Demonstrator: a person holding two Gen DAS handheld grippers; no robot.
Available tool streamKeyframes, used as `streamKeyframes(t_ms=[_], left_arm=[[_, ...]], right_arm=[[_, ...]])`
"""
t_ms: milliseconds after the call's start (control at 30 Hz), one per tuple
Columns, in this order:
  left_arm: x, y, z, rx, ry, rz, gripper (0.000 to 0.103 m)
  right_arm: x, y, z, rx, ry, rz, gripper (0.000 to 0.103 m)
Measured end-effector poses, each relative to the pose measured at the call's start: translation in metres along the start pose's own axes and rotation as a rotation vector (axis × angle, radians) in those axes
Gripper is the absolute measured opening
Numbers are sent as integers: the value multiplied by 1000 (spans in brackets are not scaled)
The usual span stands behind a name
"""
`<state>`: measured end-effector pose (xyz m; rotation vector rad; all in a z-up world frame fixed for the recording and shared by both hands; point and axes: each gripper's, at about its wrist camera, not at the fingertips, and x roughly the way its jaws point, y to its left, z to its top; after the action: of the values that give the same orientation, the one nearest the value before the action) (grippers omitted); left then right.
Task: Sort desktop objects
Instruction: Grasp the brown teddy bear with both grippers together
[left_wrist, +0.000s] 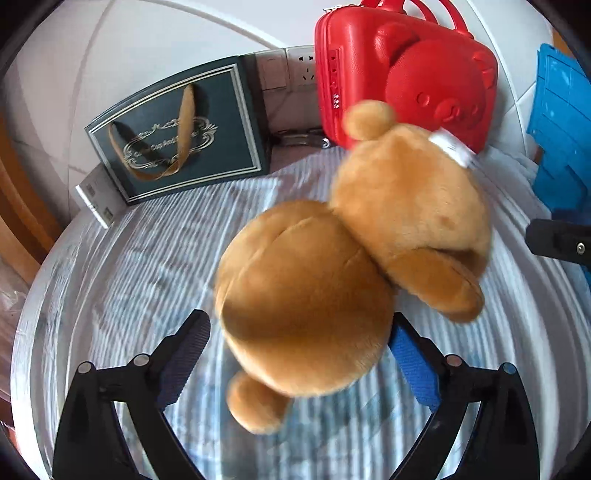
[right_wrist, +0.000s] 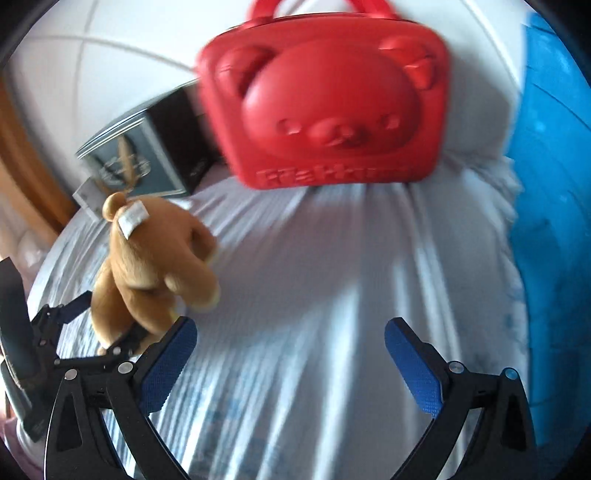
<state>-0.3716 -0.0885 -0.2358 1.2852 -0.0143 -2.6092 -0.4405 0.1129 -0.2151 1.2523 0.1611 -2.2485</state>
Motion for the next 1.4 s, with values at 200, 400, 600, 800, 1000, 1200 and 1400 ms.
streamKeyframes(t_ms=[200,400,600,800,1000,1200,1400], left_arm=[[-6,28,-17,-18,27,-20,97],[-26,27,-9,15,-32,-117,97],[-9,6,9,67,-11,-78,97],[8,9,17,30,-2,-69,102],[21,7,24,51,0,-106,103],[39,12,30,-32,46,-216,103],[40,-2,32,-8,5,-214,99]], right_arm=[[5,41,-16,-64,40,109,103],[3,42,-25,-29,59,102,103],[-2,43,-9,-22,29,45,103],[15,54,-1,-42,77,58,103],[50,60,4,-33,136,54,103],[65,49,15,-23,123,36,103],[64,39,17,-32,109,59,91]])
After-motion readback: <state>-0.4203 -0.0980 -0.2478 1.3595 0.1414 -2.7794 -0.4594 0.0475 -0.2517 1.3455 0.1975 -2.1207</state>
